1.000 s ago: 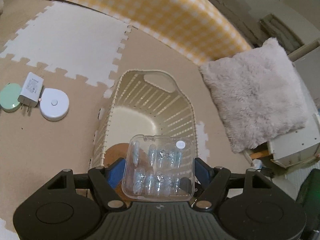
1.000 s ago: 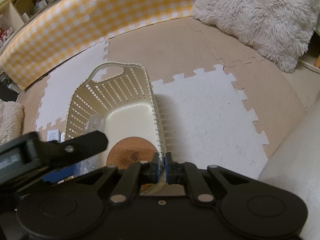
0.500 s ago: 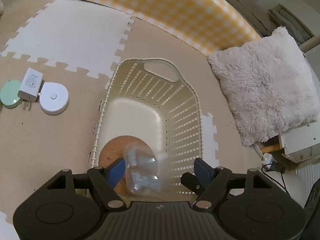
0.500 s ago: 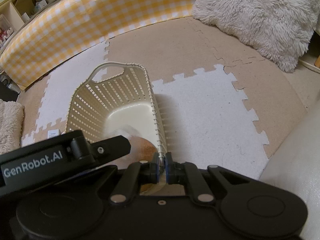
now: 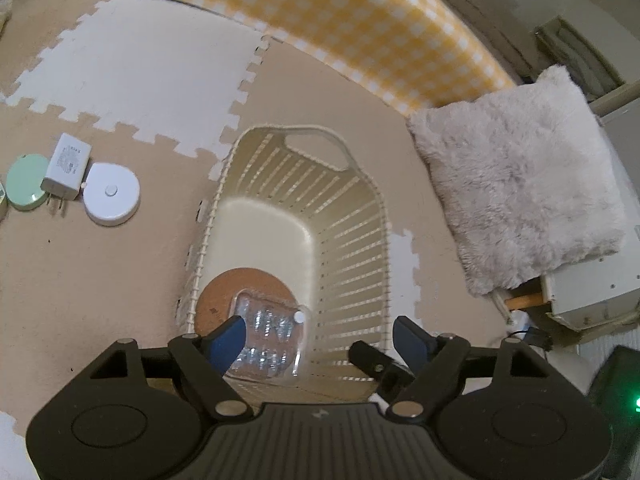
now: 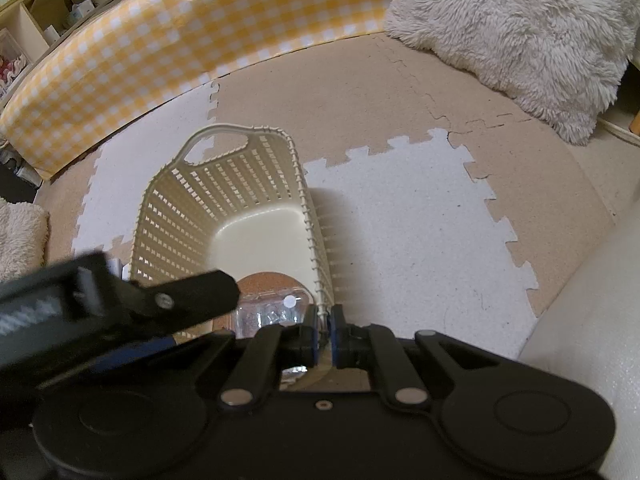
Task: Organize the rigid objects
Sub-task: 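Lower the clear case into the basket onto the coaster and release, then move the left tool back toward the round wooden lid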
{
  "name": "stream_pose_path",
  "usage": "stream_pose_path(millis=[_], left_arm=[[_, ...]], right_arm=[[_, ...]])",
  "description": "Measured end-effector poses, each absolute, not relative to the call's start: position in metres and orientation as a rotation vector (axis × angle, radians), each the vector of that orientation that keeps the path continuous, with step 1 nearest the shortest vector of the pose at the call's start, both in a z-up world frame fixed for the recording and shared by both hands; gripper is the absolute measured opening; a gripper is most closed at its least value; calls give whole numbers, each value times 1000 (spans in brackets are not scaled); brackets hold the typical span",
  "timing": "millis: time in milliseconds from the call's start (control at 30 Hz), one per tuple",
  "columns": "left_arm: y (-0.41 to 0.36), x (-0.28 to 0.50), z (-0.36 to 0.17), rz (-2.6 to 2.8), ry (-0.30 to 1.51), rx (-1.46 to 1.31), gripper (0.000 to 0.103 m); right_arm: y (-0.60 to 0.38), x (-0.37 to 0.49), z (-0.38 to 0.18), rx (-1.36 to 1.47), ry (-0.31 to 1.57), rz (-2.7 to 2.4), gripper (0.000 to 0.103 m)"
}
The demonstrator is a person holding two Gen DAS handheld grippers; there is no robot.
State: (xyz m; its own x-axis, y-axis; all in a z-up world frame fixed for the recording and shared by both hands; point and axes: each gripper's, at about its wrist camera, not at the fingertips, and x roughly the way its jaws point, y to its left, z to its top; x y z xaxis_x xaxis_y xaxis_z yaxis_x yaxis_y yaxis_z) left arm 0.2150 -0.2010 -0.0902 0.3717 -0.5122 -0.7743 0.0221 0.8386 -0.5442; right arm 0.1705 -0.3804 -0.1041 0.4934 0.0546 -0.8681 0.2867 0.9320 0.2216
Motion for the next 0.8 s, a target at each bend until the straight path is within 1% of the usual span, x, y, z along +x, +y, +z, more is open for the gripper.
stream_pose_path(millis=[267,333,433,567,800], left_arm=[[-187,204,-62,-395,1092,-461,83],[-181,201,-56,-404,1077,-436,87],[-171,194,-48,-422,1049,-381,88],[-152,188,-40,-432,1025,-333,94],[-118,183,-30,-438,976,-230,99]], right_arm=[[-381,170,-104,362,1052,-144,6],[-381,171,-104,360,1052,-144,6],[-381,171,-104,356,1053,-144,6],[-380,171,-104,357,1053,-144,6],[-380,171,-104,354,1053,-144,6]])
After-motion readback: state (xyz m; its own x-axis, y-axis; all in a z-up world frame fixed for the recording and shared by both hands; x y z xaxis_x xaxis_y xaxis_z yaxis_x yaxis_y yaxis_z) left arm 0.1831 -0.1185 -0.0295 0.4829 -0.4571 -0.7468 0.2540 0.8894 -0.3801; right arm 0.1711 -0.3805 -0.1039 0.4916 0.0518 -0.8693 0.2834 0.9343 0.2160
